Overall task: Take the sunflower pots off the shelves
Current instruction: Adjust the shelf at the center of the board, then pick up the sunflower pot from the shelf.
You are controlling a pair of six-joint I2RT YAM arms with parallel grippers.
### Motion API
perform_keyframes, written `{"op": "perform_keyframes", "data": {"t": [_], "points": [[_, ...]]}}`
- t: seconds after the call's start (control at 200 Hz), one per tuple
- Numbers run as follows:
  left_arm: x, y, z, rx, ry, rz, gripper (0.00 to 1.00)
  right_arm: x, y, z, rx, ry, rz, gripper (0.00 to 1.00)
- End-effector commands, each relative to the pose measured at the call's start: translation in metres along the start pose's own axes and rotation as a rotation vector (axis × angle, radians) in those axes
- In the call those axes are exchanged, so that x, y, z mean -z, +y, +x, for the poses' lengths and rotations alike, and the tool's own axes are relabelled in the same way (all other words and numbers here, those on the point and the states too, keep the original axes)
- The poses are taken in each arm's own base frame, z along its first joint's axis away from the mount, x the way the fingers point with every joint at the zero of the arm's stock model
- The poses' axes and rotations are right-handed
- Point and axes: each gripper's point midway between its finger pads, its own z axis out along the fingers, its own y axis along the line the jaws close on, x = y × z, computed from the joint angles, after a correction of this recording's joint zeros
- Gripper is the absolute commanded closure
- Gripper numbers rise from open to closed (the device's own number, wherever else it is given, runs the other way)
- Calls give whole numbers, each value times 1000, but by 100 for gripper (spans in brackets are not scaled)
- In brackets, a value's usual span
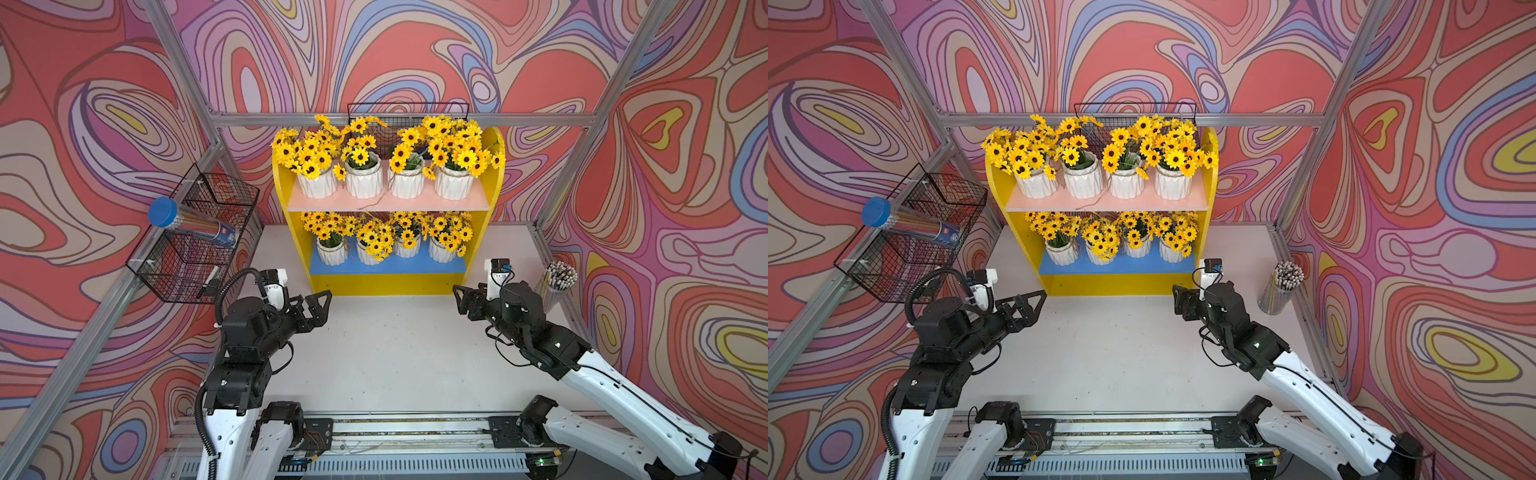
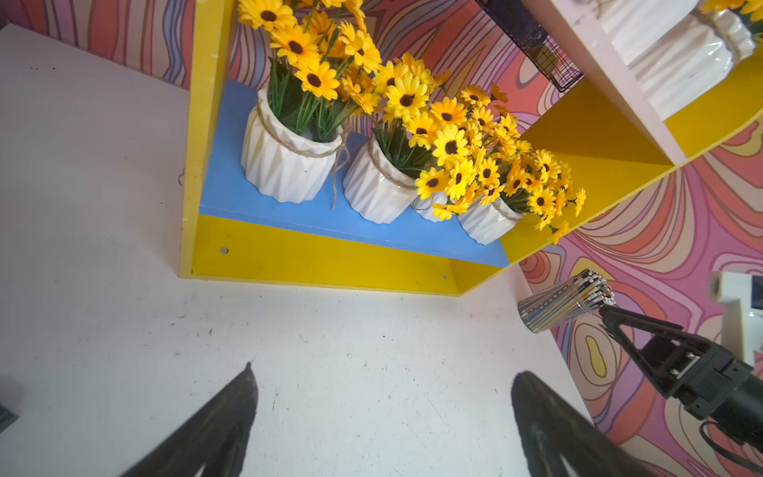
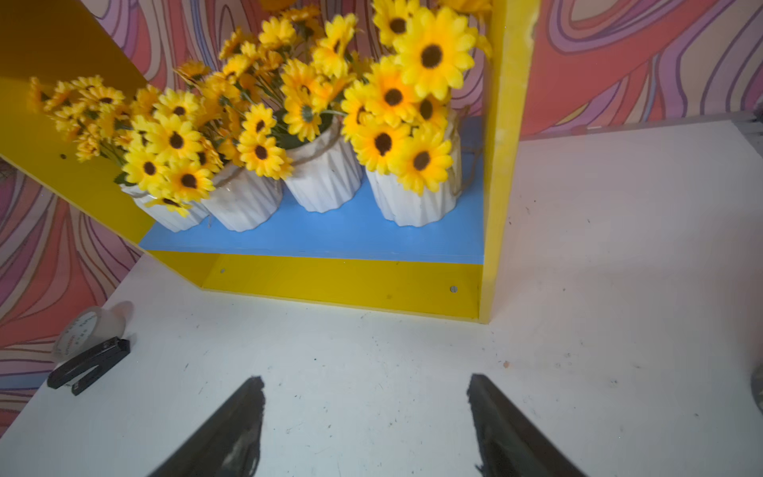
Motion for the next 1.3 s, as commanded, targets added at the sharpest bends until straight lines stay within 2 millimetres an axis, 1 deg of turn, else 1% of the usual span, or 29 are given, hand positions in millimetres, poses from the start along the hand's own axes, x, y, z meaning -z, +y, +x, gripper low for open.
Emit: {"op": "perform_keyframes", "data": {"t": [0.0, 0.135, 0.225, 0.275, 0.376, 0.441, 0.581, 0.706, 0.771, 0.911, 1.112, 1.297], "points": [[-2, -9, -8, -43, -18, 47, 2, 4, 9, -42, 96, -107, 61, 8], [-4, -9, -14, -50, -34, 44, 1, -2, 27, -90, 163, -223, 70, 2], [-5, -11, -18, -50, -48, 54, 0, -7, 35, -121, 217, -306, 102, 2], [-6, -12, -20, -50, -52, 60, 0, -11, 42, -136, 242, -332, 103, 2], [-9, -13, -21, -50, -53, 70, 0, -20, 55, -158, 290, -345, 111, 2], [-9, -13, -22, -55, -55, 69, 0, -23, 58, -170, 304, -362, 134, 2], [-10, -13, -24, -60, -64, 73, 0, -29, 55, -194, 312, -380, 168, 2], [-11, -15, -26, -63, -68, 78, 0, -40, 43, -208, 287, -359, 175, 2], [-10, -16, -29, -67, -74, 81, 0, -38, 37, -216, 274, -373, 179, 2], [-10, -17, -31, -73, -75, 81, 0, -50, 23, -223, 234, -356, 131, 2], [-11, -17, -32, -74, -75, 80, 0, -64, 18, -235, 217, -356, 66, 2], [-12, -17, -32, -72, -75, 84, 0, -72, 16, -240, 212, -361, 38, 2]]}}
